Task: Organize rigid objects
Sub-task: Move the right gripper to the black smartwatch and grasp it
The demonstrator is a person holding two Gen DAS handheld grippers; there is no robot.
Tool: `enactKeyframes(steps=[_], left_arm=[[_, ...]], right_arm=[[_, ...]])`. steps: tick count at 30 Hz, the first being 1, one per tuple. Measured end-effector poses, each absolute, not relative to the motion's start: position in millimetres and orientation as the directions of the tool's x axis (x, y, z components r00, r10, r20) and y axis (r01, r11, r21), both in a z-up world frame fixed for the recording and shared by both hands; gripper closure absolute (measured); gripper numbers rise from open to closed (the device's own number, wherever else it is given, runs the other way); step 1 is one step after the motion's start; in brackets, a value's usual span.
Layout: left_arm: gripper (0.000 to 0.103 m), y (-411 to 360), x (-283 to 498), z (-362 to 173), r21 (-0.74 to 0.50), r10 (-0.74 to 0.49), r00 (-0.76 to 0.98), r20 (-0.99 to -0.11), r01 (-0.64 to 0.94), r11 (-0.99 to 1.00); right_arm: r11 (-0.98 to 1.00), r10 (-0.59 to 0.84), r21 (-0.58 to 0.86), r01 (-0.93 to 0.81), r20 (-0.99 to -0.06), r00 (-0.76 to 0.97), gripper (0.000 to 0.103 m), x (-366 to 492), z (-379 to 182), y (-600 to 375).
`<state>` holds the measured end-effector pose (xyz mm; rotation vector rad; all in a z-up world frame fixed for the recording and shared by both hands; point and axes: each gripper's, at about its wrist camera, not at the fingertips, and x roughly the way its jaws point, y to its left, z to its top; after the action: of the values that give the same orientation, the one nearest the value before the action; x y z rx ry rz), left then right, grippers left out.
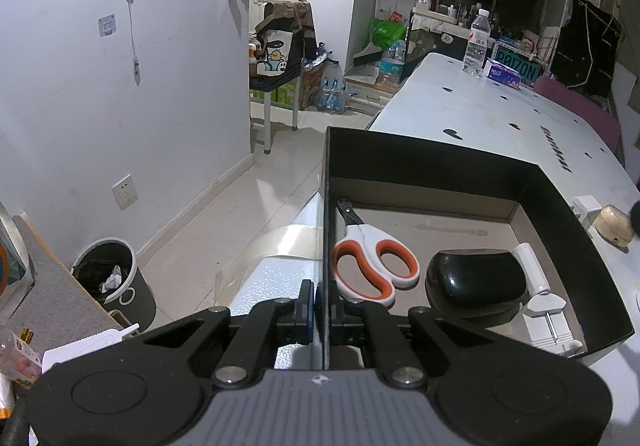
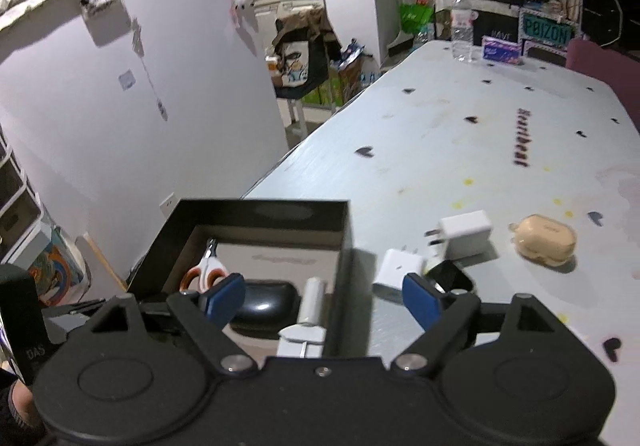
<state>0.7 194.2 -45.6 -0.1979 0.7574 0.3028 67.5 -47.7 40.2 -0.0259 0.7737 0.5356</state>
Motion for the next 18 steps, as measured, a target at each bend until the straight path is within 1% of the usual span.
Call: enactKeyframes(steps=[5, 8, 11, 12, 18], left_arm=[[0.098, 194, 2, -46, -0.060, 0.203, 0.681, -0.704, -0.341, 0.938], [0.098, 194, 2, -45, -0.058, 0.204, 0.679, -0.706, -0.342, 0.938], [0.098, 194, 3, -45, -0.059, 0.204, 0.678, -0.706, -0.343, 0.937], [0.098, 194, 3, -45, -0.058, 0.204, 0.678, -0.706, -0.343, 0.938], [0.099, 192, 4, -45, -0.048, 0.210, 0.670, -0.712, -0.345, 0.937]], right_arm=[[0.888, 0.429, 0.172, -0.428, -0.646, 0.632, 0.014, 76, 45, -74], [0.899, 0.407, 0.160, -0.407, -0.648, 0.643, 0.012, 86, 43, -88], [0.912, 0.371, 0.122, -0.392, -0.653, 0.660, 0.005, 95, 35, -100], [0.916, 0.358, 0.110, -0.385, -0.655, 0.665, 0.001, 99, 31, -104], [0.927, 0.316, 0.063, -0.369, -0.662, 0.680, 0.001, 124, 2, -121]])
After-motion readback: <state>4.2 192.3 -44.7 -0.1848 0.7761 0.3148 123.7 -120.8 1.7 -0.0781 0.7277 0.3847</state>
